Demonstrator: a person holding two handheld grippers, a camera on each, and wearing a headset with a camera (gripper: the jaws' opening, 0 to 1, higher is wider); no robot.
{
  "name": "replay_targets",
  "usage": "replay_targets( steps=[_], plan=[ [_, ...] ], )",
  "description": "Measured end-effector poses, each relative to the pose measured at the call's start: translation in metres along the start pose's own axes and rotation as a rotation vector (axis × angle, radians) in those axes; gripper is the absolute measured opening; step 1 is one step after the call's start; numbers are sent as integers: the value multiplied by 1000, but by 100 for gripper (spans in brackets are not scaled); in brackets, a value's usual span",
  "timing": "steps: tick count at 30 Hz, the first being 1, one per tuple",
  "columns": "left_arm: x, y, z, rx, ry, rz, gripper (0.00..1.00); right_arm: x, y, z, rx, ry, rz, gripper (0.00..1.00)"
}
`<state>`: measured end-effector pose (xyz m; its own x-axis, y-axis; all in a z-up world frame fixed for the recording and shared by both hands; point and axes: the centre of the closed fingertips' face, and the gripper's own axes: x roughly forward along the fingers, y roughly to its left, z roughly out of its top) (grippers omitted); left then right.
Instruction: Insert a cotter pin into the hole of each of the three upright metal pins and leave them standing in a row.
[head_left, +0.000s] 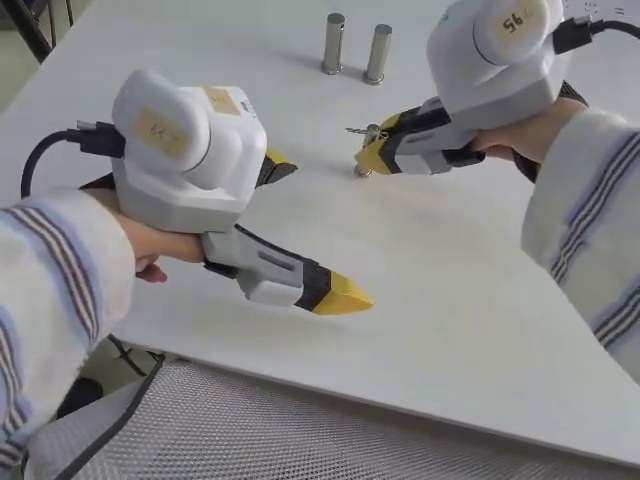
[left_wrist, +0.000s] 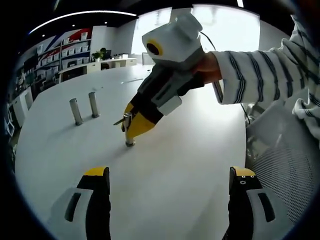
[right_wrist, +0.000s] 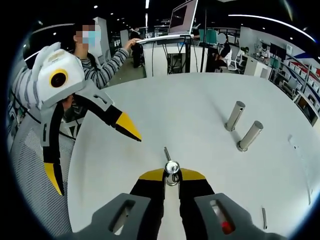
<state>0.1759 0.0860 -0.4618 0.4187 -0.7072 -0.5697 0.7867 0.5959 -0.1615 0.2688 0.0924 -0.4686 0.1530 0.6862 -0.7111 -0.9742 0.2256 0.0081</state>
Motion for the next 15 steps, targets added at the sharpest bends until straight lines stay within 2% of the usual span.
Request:
replay_targets(
  steps=[8, 15],
  plan=[
    [1, 4, 4, -18, -12, 9, 99, -1, -2, -2, 20, -8, -10, 4],
    [1, 6, 3, -26, -8, 13, 99, 1, -3, -3, 49, -16, -16, 4]
  ],
)
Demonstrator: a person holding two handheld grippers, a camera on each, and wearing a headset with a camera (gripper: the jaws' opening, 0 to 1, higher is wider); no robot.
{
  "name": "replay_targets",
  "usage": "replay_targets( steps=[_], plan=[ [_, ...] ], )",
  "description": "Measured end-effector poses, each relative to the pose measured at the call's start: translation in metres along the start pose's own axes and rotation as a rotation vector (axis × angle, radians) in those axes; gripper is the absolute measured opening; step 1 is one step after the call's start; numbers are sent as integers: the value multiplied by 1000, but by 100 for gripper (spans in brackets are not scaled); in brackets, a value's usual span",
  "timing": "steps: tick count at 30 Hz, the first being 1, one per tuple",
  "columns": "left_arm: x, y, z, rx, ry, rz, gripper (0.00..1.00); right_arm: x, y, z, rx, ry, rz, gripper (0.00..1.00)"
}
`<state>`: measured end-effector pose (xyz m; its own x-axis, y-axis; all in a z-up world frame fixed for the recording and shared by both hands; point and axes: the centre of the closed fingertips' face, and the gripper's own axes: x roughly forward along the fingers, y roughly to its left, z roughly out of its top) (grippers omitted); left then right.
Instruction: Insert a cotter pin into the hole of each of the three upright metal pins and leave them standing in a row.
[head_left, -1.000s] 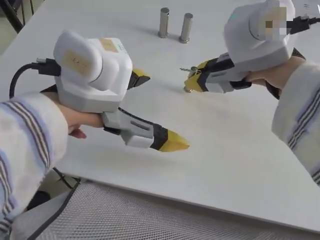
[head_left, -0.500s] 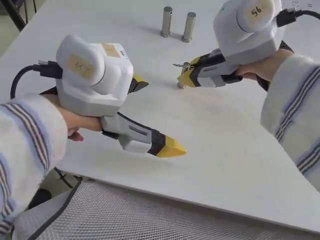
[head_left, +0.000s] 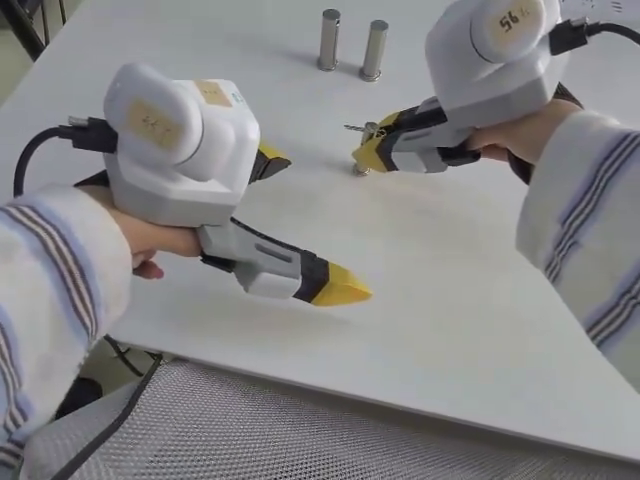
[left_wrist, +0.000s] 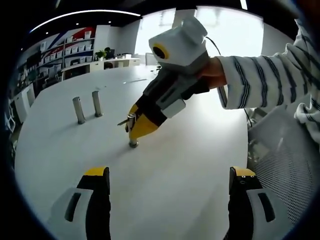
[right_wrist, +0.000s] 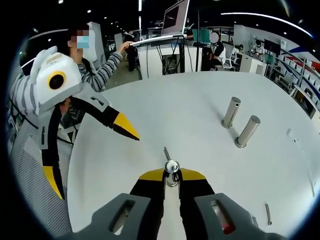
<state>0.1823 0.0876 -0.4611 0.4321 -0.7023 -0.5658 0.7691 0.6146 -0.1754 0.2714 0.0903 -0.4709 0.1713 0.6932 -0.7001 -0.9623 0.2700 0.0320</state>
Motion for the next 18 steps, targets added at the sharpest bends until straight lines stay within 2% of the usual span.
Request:
replay_targets(
  steps=[4, 9, 15, 16, 18],
  plan=[
    [-1, 0, -2, -1, 11, -3, 99, 2, 0, 1, -9, -8, 5, 5],
    [-5, 0, 6, -26, -22, 0, 99, -3, 3, 6, 1, -37, 5, 15],
    [-14, 6, 19, -41, -65, 24, 99, -27, 6, 9, 19, -87, -1, 23],
    [-16, 7, 23, -51, -81, 28, 99, -34, 3, 9, 38, -102, -22, 25],
    [-18, 8, 28, -62, -102, 33, 99, -44, -3, 7, 24, -115, -73, 34]
  ],
)
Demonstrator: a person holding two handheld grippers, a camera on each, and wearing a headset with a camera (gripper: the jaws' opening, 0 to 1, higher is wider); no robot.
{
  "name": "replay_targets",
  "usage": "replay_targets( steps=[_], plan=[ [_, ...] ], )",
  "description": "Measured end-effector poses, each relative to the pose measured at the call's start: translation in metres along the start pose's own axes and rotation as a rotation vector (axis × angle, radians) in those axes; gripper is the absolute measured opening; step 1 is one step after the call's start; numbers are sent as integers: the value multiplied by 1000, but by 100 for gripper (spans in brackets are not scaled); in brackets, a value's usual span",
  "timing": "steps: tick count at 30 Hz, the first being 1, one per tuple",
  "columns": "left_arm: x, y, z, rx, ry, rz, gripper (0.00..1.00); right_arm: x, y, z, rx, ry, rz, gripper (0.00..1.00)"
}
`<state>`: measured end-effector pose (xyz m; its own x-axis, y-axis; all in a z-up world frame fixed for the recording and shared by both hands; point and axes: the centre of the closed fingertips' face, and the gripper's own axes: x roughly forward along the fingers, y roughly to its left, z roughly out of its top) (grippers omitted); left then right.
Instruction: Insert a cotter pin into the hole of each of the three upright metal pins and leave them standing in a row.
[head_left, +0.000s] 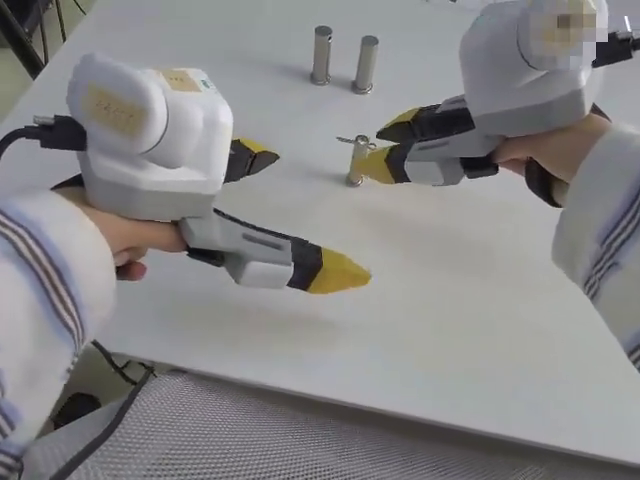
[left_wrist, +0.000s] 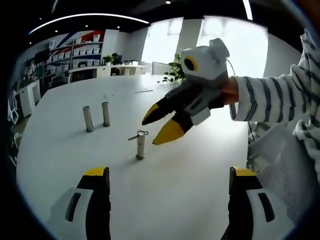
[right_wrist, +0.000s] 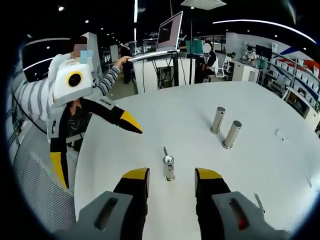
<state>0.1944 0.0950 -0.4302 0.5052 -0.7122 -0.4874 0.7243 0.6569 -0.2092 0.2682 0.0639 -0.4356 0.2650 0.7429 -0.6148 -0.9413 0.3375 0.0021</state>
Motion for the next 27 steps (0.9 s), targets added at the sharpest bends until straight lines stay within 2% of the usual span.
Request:
replay_targets(
  steps=[4, 8, 11, 13, 16, 20, 23, 24, 27],
  plan=[
    [-1, 2, 9, -10, -24, 10, 99, -24, 5, -6, -19, -9, -30, 50],
    [0, 1, 15, -15, -34, 12, 99, -40, 4, -9, 32, -48, -48, 64],
    [0, -1, 18, -14, -39, 10, 99, -60, 9, -10, 78, -92, -78, 67],
    [0, -1, 20, -15, -42, 10, 99, -70, 10, -11, 136, -112, -95, 70],
    [-1, -2, 22, -16, -48, 12, 99, -82, 3, -21, 193, -112, -134, 77],
    [-2, -3, 24, -23, -51, 17, 99, -98, 5, -35, 243, -105, -169, 86],
    [-1, -4, 23, -32, -47, 20, 99, -109, 9, -37, 319, -151, -179, 89],
    [-1, -5, 23, -34, -47, 20, 99, -114, 9, -36, 343, -184, -192, 91],
    [-1, -12, 24, -36, -54, 7, 99, -122, 12, -43, 353, -188, -205, 96]
  ],
)
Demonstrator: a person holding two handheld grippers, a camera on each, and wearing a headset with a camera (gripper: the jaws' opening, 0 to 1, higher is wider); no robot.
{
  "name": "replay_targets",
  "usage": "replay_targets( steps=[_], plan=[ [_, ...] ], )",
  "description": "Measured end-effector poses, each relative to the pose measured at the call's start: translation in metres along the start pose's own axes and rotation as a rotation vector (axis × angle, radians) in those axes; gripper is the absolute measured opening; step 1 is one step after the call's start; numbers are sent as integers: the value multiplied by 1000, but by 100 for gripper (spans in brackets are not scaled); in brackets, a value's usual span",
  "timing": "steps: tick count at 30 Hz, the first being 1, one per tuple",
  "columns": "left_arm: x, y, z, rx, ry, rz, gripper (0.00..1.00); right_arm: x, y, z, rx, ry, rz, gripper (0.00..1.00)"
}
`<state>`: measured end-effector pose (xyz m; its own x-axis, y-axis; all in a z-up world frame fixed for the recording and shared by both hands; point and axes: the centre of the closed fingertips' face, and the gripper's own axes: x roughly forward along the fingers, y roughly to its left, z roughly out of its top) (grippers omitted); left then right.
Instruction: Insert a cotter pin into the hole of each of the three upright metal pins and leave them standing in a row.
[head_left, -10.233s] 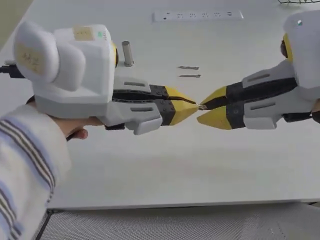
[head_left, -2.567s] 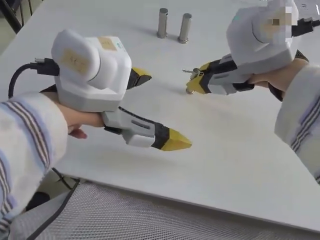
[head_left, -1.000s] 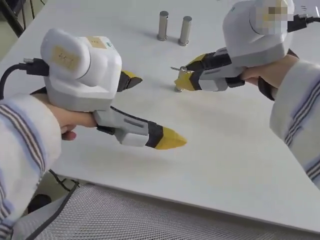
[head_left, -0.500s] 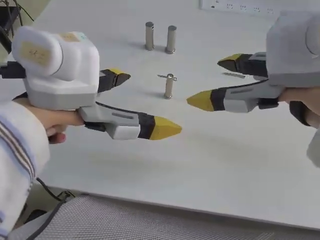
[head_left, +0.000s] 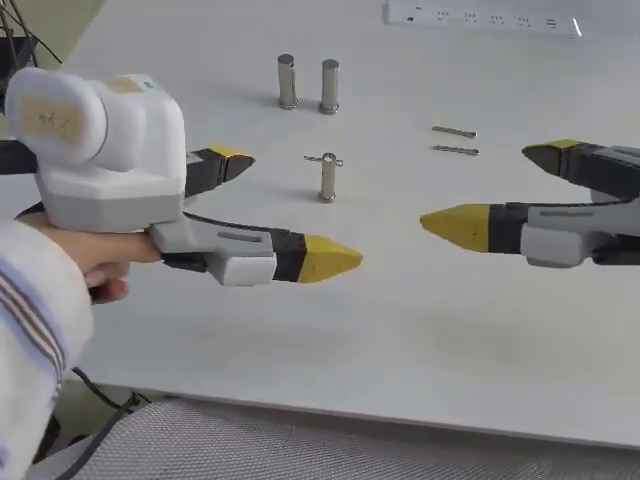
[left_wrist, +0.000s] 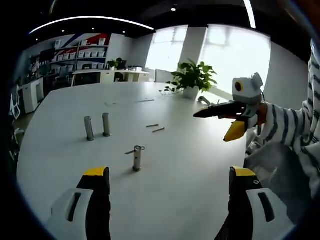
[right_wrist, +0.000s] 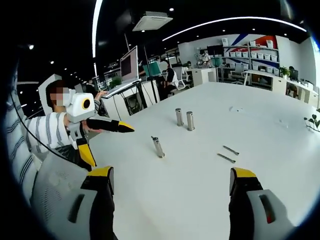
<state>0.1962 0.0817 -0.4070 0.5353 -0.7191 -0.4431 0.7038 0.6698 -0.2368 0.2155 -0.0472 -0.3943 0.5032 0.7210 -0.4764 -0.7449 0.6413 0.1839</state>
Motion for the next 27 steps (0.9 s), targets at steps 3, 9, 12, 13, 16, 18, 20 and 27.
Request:
replay_targets(
  steps=[3, 9, 12, 13, 16, 18, 20, 27],
  plan=[
    [1, -4, -1, 1, 1, -1, 99, -6, 0, -9, 21, 12, -22, 98],
    [-1, -4, 1, -21, -19, 11, 99, -14, -1, -15, 122, -9, -55, 98],
    [-3, -3, 2, -37, -33, 17, 99, -17, 0, -12, 134, -20, -74, 98],
    [-4, -2, 2, -44, -39, 21, 99, -18, 2, -12, 138, -22, -68, 98],
    [-6, 1, 2, -45, -40, 29, 99, -20, 1, -19, 129, 8, -82, 98],
    [-8, 4, 2, -33, -38, 36, 99, -22, -3, -22, 154, 1, -95, 98],
    [-9, 11, 3, -18, -31, 48, 99, -26, -3, -22, 176, -11, -94, 97],
    [-12, 37, 26, 15, -56, 90, 95, -36, -8, -22, 172, -11, -123, 95]
  ],
)
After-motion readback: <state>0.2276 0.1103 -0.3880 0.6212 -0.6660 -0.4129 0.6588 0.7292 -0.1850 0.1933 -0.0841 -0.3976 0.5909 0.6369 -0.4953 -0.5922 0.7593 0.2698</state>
